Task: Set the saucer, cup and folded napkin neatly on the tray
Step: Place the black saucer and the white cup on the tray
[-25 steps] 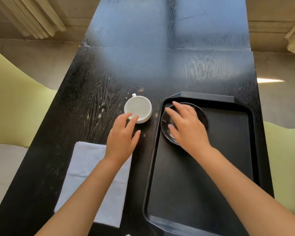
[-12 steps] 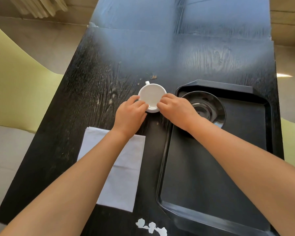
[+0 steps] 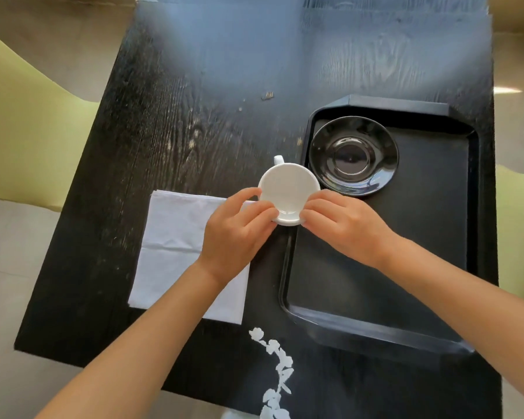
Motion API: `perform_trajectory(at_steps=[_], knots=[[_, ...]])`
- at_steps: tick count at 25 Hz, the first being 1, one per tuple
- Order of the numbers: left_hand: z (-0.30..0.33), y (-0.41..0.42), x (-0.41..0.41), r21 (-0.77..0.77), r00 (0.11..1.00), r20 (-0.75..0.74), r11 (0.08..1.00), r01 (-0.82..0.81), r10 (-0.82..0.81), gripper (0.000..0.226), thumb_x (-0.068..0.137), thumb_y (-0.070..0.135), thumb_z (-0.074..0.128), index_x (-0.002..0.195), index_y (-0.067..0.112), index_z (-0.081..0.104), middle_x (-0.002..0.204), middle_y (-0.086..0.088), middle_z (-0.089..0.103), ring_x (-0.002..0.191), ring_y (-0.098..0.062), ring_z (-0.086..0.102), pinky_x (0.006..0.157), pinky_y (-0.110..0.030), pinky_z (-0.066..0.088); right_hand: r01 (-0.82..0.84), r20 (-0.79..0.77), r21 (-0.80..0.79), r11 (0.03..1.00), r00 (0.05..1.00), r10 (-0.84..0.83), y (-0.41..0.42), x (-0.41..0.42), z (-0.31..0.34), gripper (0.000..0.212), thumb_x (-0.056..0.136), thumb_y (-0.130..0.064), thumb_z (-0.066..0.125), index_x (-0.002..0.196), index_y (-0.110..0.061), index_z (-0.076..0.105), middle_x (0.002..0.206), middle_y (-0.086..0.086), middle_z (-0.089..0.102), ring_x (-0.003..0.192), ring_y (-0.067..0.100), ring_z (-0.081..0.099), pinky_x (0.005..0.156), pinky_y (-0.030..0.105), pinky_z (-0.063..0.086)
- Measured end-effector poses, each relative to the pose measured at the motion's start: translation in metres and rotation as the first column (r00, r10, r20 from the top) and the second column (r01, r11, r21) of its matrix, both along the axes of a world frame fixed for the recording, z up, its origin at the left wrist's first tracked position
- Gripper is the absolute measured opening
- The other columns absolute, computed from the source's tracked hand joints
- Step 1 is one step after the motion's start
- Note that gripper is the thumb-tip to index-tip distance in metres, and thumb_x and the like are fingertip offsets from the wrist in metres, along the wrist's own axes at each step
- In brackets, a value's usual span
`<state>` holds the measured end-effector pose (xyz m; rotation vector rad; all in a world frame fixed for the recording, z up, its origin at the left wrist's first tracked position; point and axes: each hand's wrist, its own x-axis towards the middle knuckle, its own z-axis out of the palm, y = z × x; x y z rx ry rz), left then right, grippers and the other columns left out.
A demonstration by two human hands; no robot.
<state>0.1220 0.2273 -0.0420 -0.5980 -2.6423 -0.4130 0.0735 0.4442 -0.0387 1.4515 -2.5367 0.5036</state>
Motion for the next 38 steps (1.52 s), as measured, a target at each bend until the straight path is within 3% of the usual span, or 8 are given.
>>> perform_trajectory(at_steps=[6,15,19,22,28,31,34,38], knots=[[0.004,0.027,0.074,0.057,0.991,0.024,0.990,0.131,-0.132,0.008,0.085,0.018,0.070,0.084,0.012,0.074,0.090,-0.002,0.076,0.097,-0.023,0.063,0.080,-0.027,0.053,-0.013,0.076,-0.007,1.000,0.997,0.014,0.039,0.088,0.006,0.005,0.080,0.004,0.065,0.080,0.000,0.068,0.079,0.014,0.070,0.077,0.028,0.066,0.056,0.034,0.057],[-0.010,0.036,0.098,-0.002,0.970,0.093,0.974,0.226,-0.225,0.009,0.083,0.020,0.070,0.085,0.012,0.074,0.089,-0.002,0.076,0.096,-0.022,0.061,0.081,-0.026,0.052,0.004,0.160,0.015,1.000,0.987,-0.006,0.050,0.120,-0.014,0.005,0.080,0.001,0.067,0.079,-0.003,0.066,0.078,0.010,0.067,0.076,0.026,0.064,0.061,0.033,0.057],[-0.010,0.036,0.102,-0.004,0.972,0.123,0.980,0.200,-0.198,0.015,0.085,0.024,0.065,0.088,0.012,0.075,0.092,-0.003,0.076,0.093,-0.024,0.067,0.082,-0.026,0.052,0.041,0.222,-0.025,0.999,0.974,-0.034,0.052,0.126,-0.008,0.008,0.082,-0.009,0.068,0.089,-0.004,0.069,0.089,0.009,0.071,0.088,0.023,0.066,0.075,0.032,0.059],[-0.010,0.035,0.103,0.009,0.970,0.149,0.981,0.193,-0.192,0.016,0.084,0.023,0.067,0.093,0.012,0.075,0.095,-0.002,0.075,0.099,-0.023,0.062,0.083,-0.028,0.052,0.072,0.232,-0.017,0.997,0.970,-0.066,0.052,0.129,-0.005,0.017,0.087,-0.016,0.058,0.092,-0.005,0.070,0.094,0.007,0.072,0.093,0.022,0.066,0.084,0.029,0.056],[-0.001,0.034,0.105,-0.020,0.943,0.263,0.976,0.218,-0.205,0.029,0.074,0.023,0.078,0.100,0.013,0.072,0.100,-0.002,0.073,0.102,-0.022,0.061,0.088,-0.031,0.052,0.108,0.283,0.058,0.993,0.952,-0.120,0.047,0.128,0.002,0.023,0.089,-0.023,0.050,0.088,-0.010,0.069,0.090,0.003,0.071,0.089,0.019,0.066,0.074,0.028,0.058],[0.008,0.027,0.105,0.030,0.933,0.290,0.977,0.212,-0.211,0.031,0.078,0.023,0.074,0.105,0.011,0.069,0.104,-0.004,0.073,0.100,-0.021,0.064,0.089,-0.030,0.052,0.221,0.283,0.105,0.970,0.928,-0.242,0.038,0.132,0.016,0.019,0.083,-0.026,0.060,0.091,-0.012,0.069,0.094,0.003,0.071,0.087,0.020,0.067,0.063,0.033,0.058],[0.018,0.000,0.102,0.067,0.941,0.313,0.991,0.116,-0.131,0.029,0.086,0.026,0.061,0.110,0.010,0.068,0.099,-0.005,0.073,0.091,-0.017,0.067,0.081,-0.025,0.054,0.408,0.255,0.082,0.909,0.873,-0.415,0.006,0.140,0.040,0.027,0.070,-0.023,0.078,0.093,-0.011,0.071,0.092,0.005,0.073,0.081,0.022,0.069,0.062,0.033,0.059],[0.022,-0.064,0.102,-0.038,0.926,0.373,0.998,-0.047,0.058,0.037,0.075,0.019,0.077,0.109,0.007,0.068,0.096,-0.009,0.074,0.086,-0.022,0.071,0.076,-0.030,0.057,0.535,0.291,0.059,0.843,0.798,-0.527,-0.070,0.150,0.045,0.035,0.071,-0.021,0.079,0.104,-0.011,0.069,0.096,0.006,0.073,0.085,0.021,0.068,0.070,0.034,0.057]])
